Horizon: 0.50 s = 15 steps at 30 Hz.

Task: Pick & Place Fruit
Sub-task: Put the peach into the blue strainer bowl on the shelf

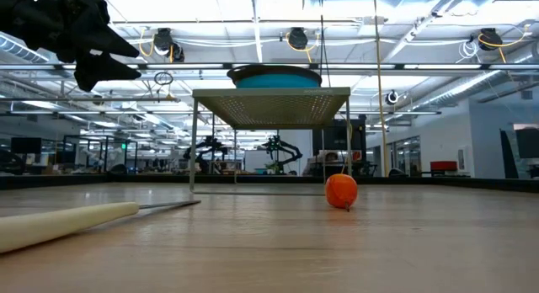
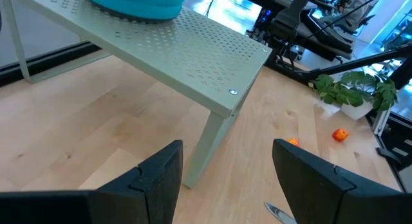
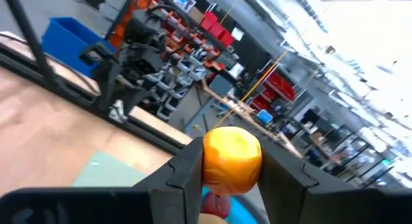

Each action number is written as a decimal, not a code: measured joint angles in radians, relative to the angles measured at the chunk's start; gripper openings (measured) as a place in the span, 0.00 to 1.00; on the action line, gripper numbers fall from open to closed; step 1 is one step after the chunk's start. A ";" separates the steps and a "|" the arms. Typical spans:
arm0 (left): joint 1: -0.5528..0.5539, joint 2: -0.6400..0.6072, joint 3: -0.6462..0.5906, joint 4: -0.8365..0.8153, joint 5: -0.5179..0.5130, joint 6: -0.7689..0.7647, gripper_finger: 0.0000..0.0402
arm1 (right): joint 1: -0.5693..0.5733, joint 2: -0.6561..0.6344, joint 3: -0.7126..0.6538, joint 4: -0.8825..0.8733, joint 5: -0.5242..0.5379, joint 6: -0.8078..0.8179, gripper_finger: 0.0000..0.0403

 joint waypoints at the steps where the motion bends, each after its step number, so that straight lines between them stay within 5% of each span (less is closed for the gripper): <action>1: 0.000 0.000 0.000 0.000 0.000 0.000 0.60 | -0.006 0.005 0.000 0.015 0.000 -0.006 0.29; 15: 0.000 0.000 0.000 -0.001 -0.093 0.000 0.60 | -0.115 0.120 0.000 0.166 0.000 0.126 0.29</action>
